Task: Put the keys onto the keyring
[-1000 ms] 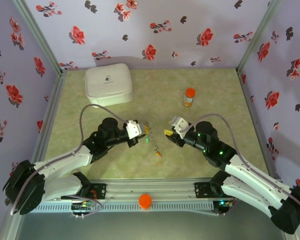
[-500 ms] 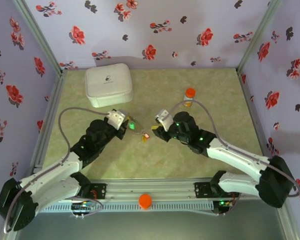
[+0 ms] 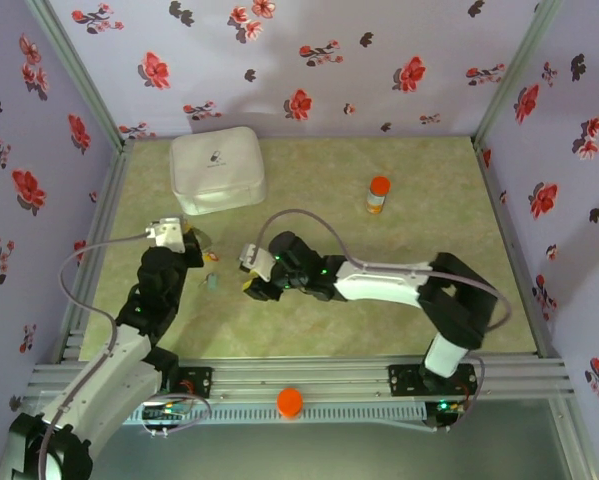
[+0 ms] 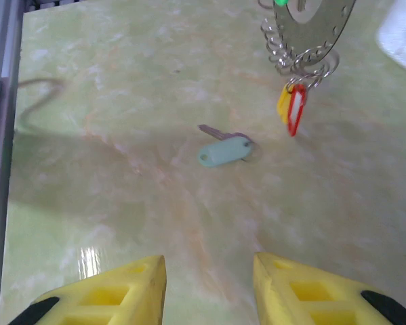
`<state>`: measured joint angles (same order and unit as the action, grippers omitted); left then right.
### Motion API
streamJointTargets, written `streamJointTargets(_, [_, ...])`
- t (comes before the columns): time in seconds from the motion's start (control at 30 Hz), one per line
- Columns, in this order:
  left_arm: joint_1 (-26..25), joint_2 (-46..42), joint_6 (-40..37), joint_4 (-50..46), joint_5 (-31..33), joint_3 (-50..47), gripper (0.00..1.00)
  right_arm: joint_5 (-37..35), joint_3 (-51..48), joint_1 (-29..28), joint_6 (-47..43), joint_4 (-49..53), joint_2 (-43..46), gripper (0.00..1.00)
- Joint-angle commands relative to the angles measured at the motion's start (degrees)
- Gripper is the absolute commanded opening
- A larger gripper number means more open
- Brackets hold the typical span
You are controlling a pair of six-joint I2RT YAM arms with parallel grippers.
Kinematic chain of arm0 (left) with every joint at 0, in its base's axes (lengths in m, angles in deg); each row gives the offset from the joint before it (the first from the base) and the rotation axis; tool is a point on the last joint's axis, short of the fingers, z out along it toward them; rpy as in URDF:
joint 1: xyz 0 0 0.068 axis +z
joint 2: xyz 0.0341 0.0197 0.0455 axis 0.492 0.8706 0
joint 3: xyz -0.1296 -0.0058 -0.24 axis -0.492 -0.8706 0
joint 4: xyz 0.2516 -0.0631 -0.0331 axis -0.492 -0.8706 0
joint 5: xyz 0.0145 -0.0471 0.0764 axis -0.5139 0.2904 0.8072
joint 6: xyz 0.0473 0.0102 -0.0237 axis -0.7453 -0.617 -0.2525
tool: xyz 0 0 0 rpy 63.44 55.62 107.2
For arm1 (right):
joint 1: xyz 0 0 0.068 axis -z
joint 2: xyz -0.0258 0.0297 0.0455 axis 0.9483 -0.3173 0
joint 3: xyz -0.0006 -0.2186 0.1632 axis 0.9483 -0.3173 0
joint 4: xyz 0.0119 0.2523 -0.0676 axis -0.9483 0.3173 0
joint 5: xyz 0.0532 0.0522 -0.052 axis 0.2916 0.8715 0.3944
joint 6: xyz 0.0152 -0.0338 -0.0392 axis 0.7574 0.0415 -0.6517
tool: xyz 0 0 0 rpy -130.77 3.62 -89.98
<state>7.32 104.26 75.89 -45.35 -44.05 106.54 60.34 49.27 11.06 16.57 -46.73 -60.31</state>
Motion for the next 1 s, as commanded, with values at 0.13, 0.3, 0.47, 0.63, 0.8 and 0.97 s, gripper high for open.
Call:
streamJointTargets(0.13, [2.6,-2.6,5.7,6.0,11.9,-2.4,0.00,4.3,12.4,-0.8,-0.1,0.0,-13.8,0.45])
streamJointTargets(0.3, [2.9,-4.5,4.1,7.0,12.6,-4.7,0.00,5.5,20.6,0.7,8.6,1.9,-21.5,0.46])
streamJointTargets(0.47, [2.9,-5.6,2.6,7.8,12.6,-5.1,0.00,7.2,23.9,2.4,18.5,2.9,-24.7,0.46])
streamJointTargets(0.63, [2.9,-5.3,2.9,7.9,12.5,-5.2,0.00,11.7,31.0,3.9,26.3,9.3,-29.4,0.44])
streamJointTargets(0.8, [2.9,-5.4,3.0,7.2,12.5,-5.0,0.00,14.2,33.4,4.6,31.0,9.5,-31.7,0.44])
streamJointTargets(0.97, [2.8,-5.2,3.1,5.9,10.9,-4.4,0.00,12.9,35.5,4.8,30.9,12.1,-33.5,0.43])
